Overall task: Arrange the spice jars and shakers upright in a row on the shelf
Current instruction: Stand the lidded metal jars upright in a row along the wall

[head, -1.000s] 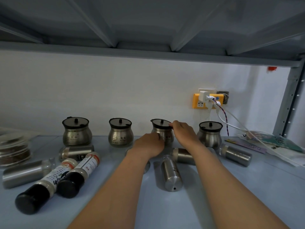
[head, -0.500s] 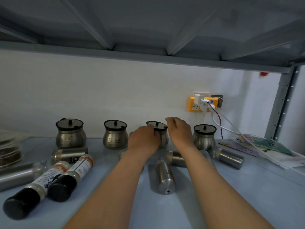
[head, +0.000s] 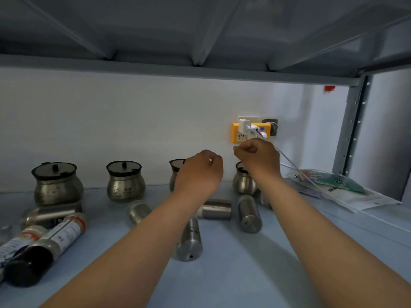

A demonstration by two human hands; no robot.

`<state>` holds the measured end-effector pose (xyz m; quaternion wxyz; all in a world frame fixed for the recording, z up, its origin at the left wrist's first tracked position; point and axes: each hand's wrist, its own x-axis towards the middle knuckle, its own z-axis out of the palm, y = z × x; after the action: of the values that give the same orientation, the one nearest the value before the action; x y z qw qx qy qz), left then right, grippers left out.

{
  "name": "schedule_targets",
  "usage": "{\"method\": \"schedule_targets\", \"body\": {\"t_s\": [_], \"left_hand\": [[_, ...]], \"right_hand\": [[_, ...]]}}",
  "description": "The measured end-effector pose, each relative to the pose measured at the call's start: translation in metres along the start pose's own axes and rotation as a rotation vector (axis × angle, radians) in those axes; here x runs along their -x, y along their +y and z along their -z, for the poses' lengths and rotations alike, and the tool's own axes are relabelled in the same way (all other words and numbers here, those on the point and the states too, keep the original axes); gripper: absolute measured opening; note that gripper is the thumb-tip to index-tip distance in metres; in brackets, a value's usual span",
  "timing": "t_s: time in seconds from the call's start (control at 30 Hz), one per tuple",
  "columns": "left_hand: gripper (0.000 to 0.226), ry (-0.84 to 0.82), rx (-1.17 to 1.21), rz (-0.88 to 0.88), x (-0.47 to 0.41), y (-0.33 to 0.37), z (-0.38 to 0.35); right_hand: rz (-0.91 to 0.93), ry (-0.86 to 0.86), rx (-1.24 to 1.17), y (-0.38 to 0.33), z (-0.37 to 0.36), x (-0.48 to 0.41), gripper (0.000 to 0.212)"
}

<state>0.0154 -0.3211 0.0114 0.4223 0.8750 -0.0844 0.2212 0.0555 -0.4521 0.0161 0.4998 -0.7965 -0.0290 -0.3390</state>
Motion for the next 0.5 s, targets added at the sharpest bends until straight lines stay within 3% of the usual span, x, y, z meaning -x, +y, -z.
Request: {"method": "schedule_targets", "body": {"t_s": [0.27,0.5], "left_hand": [[0.036,-0.088,0.003,0.079,-0.01,0.02,-0.035],[0.03,-0.167,0.055,0.163,-0.021,0.043,-0.058]], "right_hand": [[0.02,0.062,0.065,0.041,0.011,-0.011,0.012],[0.029,0.064,0.209,0.056,0.016,-0.012,0.032]]}}
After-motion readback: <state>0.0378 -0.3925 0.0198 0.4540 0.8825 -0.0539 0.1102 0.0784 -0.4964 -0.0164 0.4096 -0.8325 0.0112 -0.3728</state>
